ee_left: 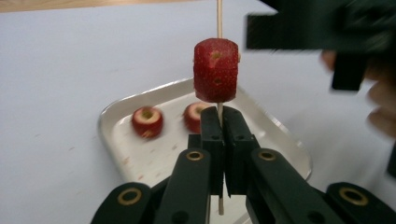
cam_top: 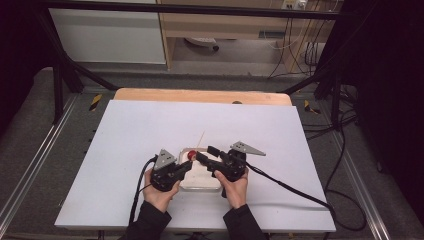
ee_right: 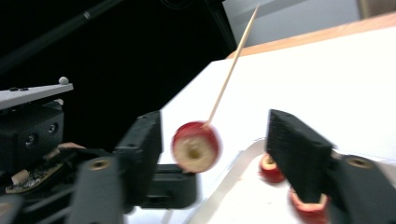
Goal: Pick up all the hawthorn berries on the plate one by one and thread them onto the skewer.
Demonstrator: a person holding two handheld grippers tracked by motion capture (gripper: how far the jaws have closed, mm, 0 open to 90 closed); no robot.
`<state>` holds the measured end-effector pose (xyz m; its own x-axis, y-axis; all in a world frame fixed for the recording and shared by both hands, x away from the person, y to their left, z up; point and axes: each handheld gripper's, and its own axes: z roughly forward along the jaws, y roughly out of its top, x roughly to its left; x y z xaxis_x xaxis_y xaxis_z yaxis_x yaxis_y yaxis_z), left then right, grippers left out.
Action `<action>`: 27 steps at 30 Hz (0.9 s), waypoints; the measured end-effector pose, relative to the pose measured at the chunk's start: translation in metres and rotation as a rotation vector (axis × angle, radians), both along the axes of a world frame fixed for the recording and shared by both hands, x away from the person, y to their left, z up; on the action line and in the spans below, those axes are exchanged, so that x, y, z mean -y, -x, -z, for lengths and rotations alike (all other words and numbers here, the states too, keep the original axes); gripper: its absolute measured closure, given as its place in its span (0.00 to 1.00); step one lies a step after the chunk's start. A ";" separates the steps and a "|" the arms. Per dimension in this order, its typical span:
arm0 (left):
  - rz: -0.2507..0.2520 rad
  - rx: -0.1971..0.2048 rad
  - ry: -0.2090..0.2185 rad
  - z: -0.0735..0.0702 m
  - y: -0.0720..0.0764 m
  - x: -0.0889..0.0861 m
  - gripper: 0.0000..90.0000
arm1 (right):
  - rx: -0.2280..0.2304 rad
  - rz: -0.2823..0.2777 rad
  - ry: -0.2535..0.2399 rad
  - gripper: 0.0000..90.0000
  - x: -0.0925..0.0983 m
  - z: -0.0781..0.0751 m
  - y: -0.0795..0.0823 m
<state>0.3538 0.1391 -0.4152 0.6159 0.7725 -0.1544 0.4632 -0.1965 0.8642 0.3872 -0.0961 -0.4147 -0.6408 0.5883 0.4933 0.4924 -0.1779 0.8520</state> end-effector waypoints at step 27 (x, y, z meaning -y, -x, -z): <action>0.131 -0.053 -0.174 0.022 0.026 -0.078 0.97 | -0.173 -0.278 0.772 0.14 -0.007 -0.024 -0.046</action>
